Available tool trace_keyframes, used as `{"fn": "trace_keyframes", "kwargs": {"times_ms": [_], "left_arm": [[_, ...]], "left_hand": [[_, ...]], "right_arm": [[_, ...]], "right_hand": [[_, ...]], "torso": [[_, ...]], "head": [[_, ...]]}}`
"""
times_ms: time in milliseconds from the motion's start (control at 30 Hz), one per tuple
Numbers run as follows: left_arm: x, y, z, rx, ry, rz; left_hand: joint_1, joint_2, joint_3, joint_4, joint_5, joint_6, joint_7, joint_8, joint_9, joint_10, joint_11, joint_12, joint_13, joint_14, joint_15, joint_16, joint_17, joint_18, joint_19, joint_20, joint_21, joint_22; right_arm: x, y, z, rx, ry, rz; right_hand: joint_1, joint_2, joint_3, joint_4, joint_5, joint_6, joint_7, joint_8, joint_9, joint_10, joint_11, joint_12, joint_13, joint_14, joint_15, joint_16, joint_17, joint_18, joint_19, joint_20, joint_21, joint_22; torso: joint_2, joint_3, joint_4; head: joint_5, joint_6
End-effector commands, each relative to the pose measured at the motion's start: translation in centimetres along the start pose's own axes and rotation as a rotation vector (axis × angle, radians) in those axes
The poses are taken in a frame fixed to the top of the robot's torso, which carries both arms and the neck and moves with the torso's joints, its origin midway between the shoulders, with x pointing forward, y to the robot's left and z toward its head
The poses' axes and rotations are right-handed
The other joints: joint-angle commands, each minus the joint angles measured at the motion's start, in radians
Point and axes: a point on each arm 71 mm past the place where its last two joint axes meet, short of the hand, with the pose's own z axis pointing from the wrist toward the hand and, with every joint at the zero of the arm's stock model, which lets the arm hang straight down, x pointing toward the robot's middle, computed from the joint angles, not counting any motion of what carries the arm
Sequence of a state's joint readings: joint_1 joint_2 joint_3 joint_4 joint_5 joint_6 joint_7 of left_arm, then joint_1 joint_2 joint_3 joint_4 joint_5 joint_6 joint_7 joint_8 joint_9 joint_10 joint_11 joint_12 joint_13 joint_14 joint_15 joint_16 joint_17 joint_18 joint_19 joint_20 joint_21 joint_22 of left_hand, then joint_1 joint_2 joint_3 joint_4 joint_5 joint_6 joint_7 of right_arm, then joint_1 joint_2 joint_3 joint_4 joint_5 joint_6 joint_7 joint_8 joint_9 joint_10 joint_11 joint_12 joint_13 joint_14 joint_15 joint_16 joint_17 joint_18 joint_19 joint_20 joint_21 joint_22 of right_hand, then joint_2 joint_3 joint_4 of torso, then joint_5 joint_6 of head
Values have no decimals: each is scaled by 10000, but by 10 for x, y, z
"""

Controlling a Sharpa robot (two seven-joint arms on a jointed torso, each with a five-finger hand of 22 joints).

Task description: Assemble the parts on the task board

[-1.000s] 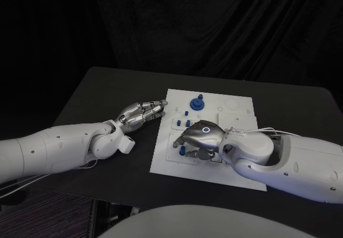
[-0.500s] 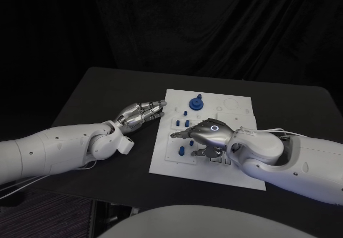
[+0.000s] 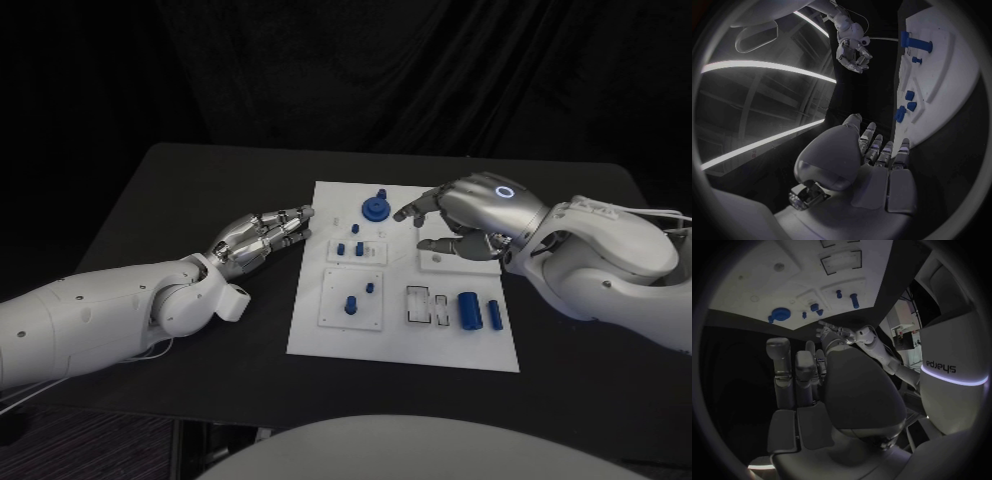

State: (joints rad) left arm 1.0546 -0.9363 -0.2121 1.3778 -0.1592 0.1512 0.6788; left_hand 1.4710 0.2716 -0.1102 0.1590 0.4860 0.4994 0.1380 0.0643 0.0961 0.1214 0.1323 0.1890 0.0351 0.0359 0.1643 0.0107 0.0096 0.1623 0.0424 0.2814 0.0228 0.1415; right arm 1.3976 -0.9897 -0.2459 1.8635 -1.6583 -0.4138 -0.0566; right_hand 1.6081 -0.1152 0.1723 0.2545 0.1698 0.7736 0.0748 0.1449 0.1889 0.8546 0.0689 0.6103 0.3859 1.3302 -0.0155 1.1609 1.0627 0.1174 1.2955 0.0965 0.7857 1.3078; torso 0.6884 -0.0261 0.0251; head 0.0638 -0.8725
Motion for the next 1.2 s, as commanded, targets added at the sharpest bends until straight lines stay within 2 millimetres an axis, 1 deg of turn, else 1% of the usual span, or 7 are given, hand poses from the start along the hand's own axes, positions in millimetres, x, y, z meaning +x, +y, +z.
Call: {"fn": "trace_keyframes", "kwargs": {"times_ms": [33, 400, 633, 733, 833, 1000, 1200], "left_arm": [[1, -8, 0, 1097, -173, 60], [1, -10, -2, 1248, -260, 123], [2, -10, -2, 1330, -234, 105], [2, -11, -2, 1463, -240, 112], [2, -13, -3, 1723, -294, 156], [4, -18, -8, 2009, -451, 259], [6, -22, -14, 2087, -529, 280]], "left_hand": [[71, -29, 76, -76, 124, 141, 28, 73, 29, 36, 76, 85, 16, -64, -140, 34, 0, 167, -52, -223, -5, -115], [60, -52, 144, -133, 247, 203, 11, 87, 41, 48, 29, 105, 14, -92, -233, 25, -7, 86, -69, -422, -9, -153], [6, -63, 175, -134, 247, -199, -47, -10, -42, -43, -17, 19, -3, -127, -233, 12, -16, 65, -64, -428, -4, -160], [-314, -138, 45, -11, 154, -2534, -1336, -333, -558, -263, 235, -199, -37, -235, -151, -37, -47, -29, -57, -444, 3, -200], [-490, -138, -160, 128, 85, -3735, -2227, -462, -773, -472, -90, -475, -78, -325, -223, -88, -82, -47, -66, -534, -1, -265], [-412, -67, -217, 44, 107, -4047, -2819, -494, -806, -672, -579, -828, -131, -359, -326, -107, -96, -29, -70, -625, -1, -315], [-424, -46, -230, 20, 114, -4012, -2784, -483, -798, -709, -707, -910, -141, -359, -339, -107, -96, -26, -68, -636, 1, -324]], "right_arm": [[-2, -19, -8, 1474, 249, 1754], [24, -64, -40, 4445, 1836, 3496], [41, -70, -50, 5602, 2325, 3443], [45, -71, -52, 5912, 2612, 3057], [48, -71, -55, 6202, 2881, 2719], [51, -70, -58, 6504, 3106, 2515], [55, -66, -59, 6788, 3534, 2148]], "right_hand": [[-153, 180, -36, 32, 53, 770, 226, 401, 189, 979, -367, 1356, 778, -129, -156, -320, -299, 180, -94, -101, -336, 819], [-2233, 433, -568, 305, 65, 1870, 201, 937, 702, 4036, -607, 7109, 7782, 528, -264, 341, 529, 130, 240, -300, -131, 926], [-3571, 414, -937, 314, 161, 1791, 9, 2567, 2141, 7162, -657, 9605, 11849, 1825, -487, 2903, 3477, -351, 1358, -399, 2998, 1550], [-4646, 275, -849, 391, 123, 1695, -176, 3245, 2818, 7162, -722, 9605, 11849, 2406, -518, 4099, 5081, -666, 2017, -539, 5119, 1982], [-5329, 55, -396, 391, 142, 1532, -247, 3914, 3619, 7162, -867, 9605, 11849, 2406, -615, 4099, 5081, -849, 2279, -633, 6240, 2209], [-5460, 59, -267, 393, 225, 1418, -266, 4008, 3864, 7162, -888, 9605, 11849, 2406, -635, 4099, 5081, -990, 2485, -666, 6989, 2392], [-5815, 20, -285, 409, 233, 1385, -262, 3924, 3958, 7162, -887, 9605, 11849, 2406, -642, 4099, 5081, -1065, 2592, -674, 7368, 2488]], "torso": [[10, -1, 4], [7, -6, 6], [13, 8, 11], [15, 9, 7], [17, 8, 8], [13, 5, 9], [9, 2, 10]], "head": [[-264, -1], [-1074, -1], [-1496, -1], [-1598, -1], [-1644, -1], [-1706, -1], [-1714, -1]]}}
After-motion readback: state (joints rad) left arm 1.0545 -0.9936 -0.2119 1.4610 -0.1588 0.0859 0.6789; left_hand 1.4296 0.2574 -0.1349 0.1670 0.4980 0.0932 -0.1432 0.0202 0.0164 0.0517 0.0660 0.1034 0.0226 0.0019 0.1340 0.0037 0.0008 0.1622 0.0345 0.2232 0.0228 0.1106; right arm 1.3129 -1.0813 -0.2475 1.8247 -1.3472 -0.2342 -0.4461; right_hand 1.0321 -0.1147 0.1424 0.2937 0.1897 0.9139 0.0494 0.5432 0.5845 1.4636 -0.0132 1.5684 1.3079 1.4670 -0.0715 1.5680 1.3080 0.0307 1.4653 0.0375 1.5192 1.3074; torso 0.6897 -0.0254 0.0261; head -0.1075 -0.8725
